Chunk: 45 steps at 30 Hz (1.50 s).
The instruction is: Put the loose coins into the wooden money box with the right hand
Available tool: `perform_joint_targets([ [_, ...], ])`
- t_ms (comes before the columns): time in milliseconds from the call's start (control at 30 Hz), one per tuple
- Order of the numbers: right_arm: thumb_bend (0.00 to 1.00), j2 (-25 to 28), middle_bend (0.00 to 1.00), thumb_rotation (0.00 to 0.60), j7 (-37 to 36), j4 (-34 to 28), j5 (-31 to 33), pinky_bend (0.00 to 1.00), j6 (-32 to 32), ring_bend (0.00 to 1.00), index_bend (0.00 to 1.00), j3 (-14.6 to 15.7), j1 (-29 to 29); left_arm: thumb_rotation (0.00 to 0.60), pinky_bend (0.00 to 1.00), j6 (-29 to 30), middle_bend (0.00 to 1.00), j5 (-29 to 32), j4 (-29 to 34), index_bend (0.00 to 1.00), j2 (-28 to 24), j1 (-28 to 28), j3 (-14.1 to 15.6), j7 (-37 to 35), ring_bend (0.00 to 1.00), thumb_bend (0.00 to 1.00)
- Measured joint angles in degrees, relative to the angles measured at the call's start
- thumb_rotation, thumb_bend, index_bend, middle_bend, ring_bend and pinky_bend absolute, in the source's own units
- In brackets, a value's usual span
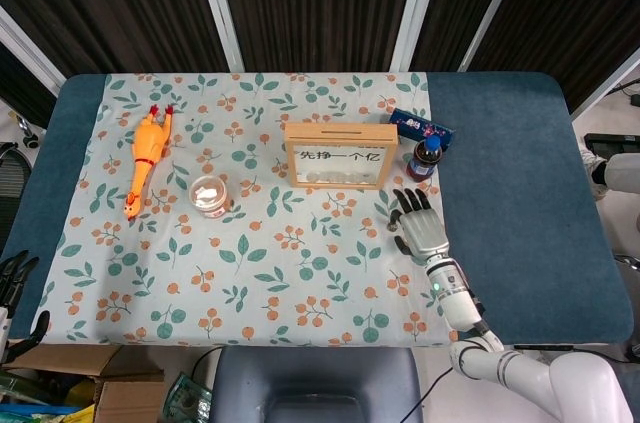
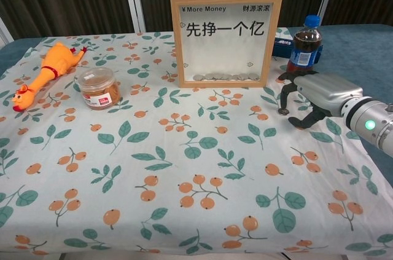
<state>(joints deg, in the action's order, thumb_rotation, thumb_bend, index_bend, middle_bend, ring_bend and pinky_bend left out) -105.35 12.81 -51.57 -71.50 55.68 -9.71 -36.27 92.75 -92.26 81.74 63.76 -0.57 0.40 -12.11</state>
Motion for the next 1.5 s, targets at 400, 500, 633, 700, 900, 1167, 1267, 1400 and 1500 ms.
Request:
perform_joint_targets([
  [400, 0.52, -0.69, 0.17, 0.6, 0.08, 1.17, 0.12, 0.0, -0.78, 0.0, 0.56, -0.64, -0.55, 0.6, 0.0, -0.35, 0.0, 0.33, 0.04, 0.0, -0.08, -0.06, -0.06, -0.13, 0.0, 0.44],
  [500, 0.52, -0.72, 0.17, 0.6, 0.13, 1.32, 0.09, 0.0, -0.86, 0.0, 0.56, -0.65, -0.6, 0.6, 0.0, -0.35, 0.0, 0.32, 0.03, 0.0, -0.07, -0.07, -0.07, -0.15, 0.0, 0.44],
  [633, 0.52, -0.77, 0.17, 0.6, 0.13, 1.42, 0.15, 0.0, -1.04, 0.0, 0.56, -0.73, -0.65, 0.6, 0.0, -0.35, 0.0, 0.22, 0.02, 0.0, -0.07, -0.08, -0.03, -0.14, 0.0, 0.44],
  [700, 0.52, -0.79, 0.17, 0.6, 0.12, 1.43, 0.13, 0.0, -1.05, 0.0, 0.57, -0.79, -0.72, 0.6, 0.0, -0.31, 0.0, 0.24, 0.04, 0.0, -0.07, -0.06, -0.03, -0.13, 0.0, 0.44],
  [900, 0.52, -1.07, 0.17, 0.6, 0.24, 1.9, 0.1, 0.0, -1.51, 0.0, 0.58, -0.74, -0.85, 0.6, 0.0, -0.37, 0.0, 0.22, 0.03, 0.0, -0.07, -0.07, -0.01, -0.14, 0.0, 0.44],
  [1167, 0.52, -1.62, 0.17, 0.6, -0.2, 2.79, 0.2, 0.0, -2.04, 0.0, 0.58, -1.1, -1.26, 0.6, 0.0, -0.45, 0.0, 0.33, -0.09, 0.0, -0.05, -0.1, -0.07, -0.21, 0.0, 0.44],
  [1267, 0.52, -1.79, 0.17, 0.6, -0.39, 3.11, 0.22, 0.0, -2.24, 0.0, 0.59, -1.19, -1.39, 0.6, 0.0, -0.54, 0.0, 0.41, -0.12, 0.0, -0.06, -0.14, -0.1, -0.31, 0.0, 0.44],
  [1400, 0.53, -2.02, 0.17, 0.6, -0.51, 3.34, 0.26, 0.0, -2.33, 0.0, 0.6, -1.37, -1.55, 0.6, 0.0, -0.58, 0.0, 0.3, -0.17, 0.0, -0.06, -0.19, -0.06, -0.33, 0.0, 0.44],
  [1500, 0.55, -2.16, 0.17, 0.6, -0.46, 3.49, 0.35, 0.0, -2.38, 0.0, 0.61, -1.53, -1.68, 0.6, 0.0, -0.5, 0.0, 0.22, -0.2, 0.0, -0.05, -0.15, -0.02, -0.38, 0.0, 0.44],
])
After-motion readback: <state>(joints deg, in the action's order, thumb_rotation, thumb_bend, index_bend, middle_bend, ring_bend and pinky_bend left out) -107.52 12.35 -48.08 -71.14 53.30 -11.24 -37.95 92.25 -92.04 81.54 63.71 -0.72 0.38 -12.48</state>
